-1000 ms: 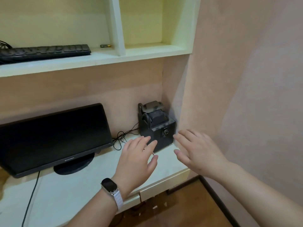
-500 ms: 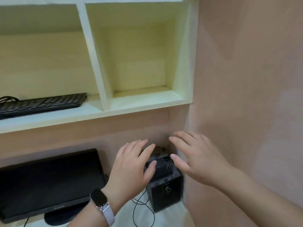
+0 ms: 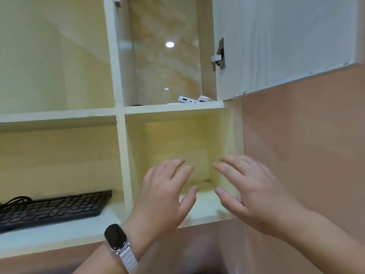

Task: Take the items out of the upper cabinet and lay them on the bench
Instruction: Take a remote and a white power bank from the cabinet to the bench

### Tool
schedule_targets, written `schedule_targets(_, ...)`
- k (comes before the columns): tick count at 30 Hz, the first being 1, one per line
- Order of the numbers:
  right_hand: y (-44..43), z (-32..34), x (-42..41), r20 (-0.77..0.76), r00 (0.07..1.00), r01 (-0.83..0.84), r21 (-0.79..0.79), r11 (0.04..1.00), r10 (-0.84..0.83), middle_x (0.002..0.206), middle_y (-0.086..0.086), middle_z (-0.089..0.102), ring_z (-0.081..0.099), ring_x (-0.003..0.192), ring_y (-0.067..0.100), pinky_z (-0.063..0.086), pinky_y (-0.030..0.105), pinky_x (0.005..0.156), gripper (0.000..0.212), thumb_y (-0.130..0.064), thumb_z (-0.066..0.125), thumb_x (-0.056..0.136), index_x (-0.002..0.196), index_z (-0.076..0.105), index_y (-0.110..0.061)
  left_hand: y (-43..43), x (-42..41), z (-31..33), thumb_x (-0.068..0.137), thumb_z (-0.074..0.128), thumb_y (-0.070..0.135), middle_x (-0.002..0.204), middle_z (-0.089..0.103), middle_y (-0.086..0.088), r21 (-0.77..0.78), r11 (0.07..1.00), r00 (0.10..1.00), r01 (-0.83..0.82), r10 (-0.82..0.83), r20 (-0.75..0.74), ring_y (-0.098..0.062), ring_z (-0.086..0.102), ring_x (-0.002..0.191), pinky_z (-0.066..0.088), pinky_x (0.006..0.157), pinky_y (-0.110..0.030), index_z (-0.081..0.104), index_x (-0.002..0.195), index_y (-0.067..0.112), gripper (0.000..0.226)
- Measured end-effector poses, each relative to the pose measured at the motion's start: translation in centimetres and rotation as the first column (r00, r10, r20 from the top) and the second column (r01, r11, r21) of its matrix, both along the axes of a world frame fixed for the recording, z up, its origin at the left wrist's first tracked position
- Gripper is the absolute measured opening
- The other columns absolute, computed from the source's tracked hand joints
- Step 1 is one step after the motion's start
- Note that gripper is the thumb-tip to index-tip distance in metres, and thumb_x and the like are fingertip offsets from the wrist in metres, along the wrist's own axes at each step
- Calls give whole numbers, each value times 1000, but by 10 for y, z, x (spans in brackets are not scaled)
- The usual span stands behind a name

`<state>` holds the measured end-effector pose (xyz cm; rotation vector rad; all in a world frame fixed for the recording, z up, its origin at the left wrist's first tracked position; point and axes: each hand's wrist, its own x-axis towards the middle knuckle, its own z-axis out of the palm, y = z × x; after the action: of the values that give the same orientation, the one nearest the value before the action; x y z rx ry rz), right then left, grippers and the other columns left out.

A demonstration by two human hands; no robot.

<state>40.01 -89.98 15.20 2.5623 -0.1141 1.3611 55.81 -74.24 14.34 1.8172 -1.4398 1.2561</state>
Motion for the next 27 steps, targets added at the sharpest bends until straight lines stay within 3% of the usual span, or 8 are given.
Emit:
schedule_targets(7,5,93,31,114,991,-55,-79,995,64,123,7,61,55,114,27,52,42,89,53,-48,44,88,123,62,-12,4,23,123,87,53,42,123,62,-4,-109,994,989,21,-4,150,-26,56,113,49,89,-44,62,126,17,47)
schedule_targets(14,18,175,77,67,991,-123,163,979,114,130,-9,50,45,107,10,44,36,92,41,-42,46,96,133,50,-25,8,47,203,89,34,50,102,64,1,193,947,933,-257,192,303,-27,62,91,50,70,-37,60,120,23,48)
schedule_targets(17,17,204,97,-35,999,-20,185,983,27,133,-6,49,46,113,14,44,36,88,41,-42,45,95,133,47,-27,9,45,234,92,40,53,117,60,7,380,859,935,-343,273,226,-20,57,106,48,83,-37,49,130,35,43)
schedule_targets(20,10,222,114,-167,984,103,209,972,-68,131,-1,51,50,101,18,45,34,78,44,-40,49,94,136,46,-27,3,43,258,93,49,51,128,58,7,455,750,877,-481,397,272,-18,55,112,48,88,-35,44,135,37,45)
schedule_targets(25,0,232,140,-379,910,243,166,956,-166,109,6,66,61,99,27,54,41,86,42,-31,62,88,126,56,-15,-28,46,263,95,51,49,123,61,-3,607,461,726,-647,615,308,-20,52,94,39,76,-28,49,137,18,52)
schedule_targets(27,-3,233,147,-386,903,263,151,953,-188,108,9,68,63,99,28,55,41,86,41,-30,63,86,121,60,-11,-36,50,261,97,48,46,127,61,-6,628,390,676,-673,669,309,-23,55,105,36,77,-28,51,135,11,52)
